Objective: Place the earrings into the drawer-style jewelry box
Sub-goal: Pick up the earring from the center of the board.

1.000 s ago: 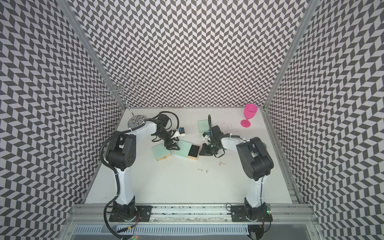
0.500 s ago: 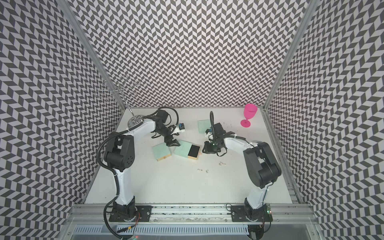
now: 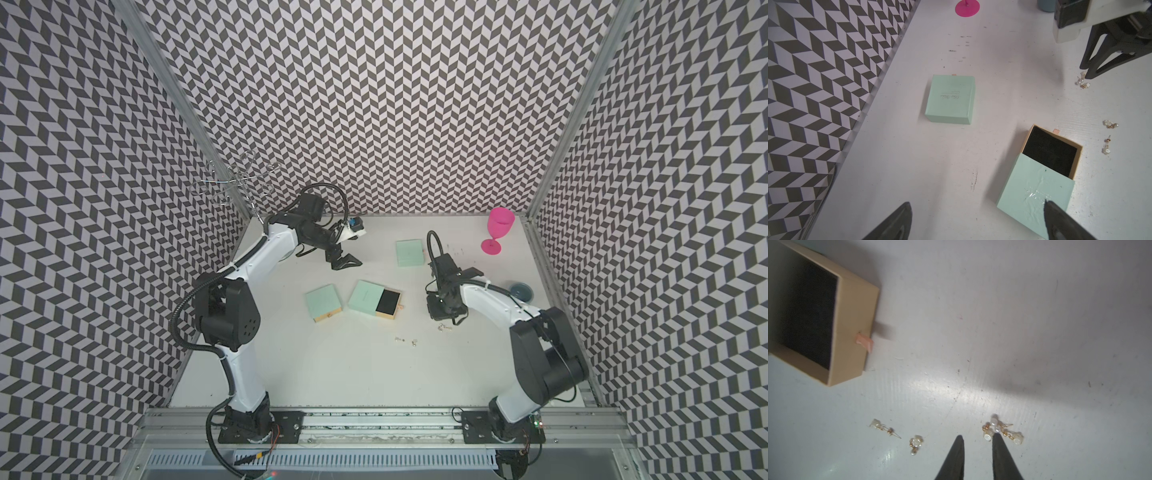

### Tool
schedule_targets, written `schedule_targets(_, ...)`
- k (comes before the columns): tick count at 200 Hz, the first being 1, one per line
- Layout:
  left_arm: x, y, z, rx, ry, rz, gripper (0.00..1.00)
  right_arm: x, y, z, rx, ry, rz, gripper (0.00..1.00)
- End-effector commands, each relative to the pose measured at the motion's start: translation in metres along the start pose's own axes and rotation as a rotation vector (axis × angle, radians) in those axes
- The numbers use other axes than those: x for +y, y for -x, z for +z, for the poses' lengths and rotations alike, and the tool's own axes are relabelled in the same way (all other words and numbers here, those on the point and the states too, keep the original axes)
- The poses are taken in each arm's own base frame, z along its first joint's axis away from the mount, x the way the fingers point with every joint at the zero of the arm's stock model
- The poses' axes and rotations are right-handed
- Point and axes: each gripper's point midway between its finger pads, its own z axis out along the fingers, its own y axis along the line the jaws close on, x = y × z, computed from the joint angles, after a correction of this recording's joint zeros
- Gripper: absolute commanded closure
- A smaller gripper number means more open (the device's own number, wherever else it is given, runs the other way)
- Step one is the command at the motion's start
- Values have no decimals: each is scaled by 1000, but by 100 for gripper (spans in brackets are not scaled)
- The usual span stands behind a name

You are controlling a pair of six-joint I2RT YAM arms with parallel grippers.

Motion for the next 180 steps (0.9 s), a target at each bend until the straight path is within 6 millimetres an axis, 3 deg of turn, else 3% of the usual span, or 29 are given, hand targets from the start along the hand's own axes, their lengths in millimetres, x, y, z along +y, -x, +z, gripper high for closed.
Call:
schedule_targets(1, -10, 13, -16, -38, -31, -36, 0, -13, 5, -12, -11, -79, 35, 76)
schedule_targets(48, -15, 9, -18, -47, -57, -56, 0, -8, -11, -10, 69, -55, 65, 79)
schedule_targets(74, -13, 8, -20, -62, -61, -69, 0, 31, -18, -10, 98, 42, -43, 79)
schedule_targets(98, -10, 4, -22, -66, -53, -83, 0, 54, -34, -2, 153, 53, -130, 79)
schedule_targets(180, -10, -5, -20, -64, -47, -129, 1, 86, -55, 24, 225, 26, -217, 74)
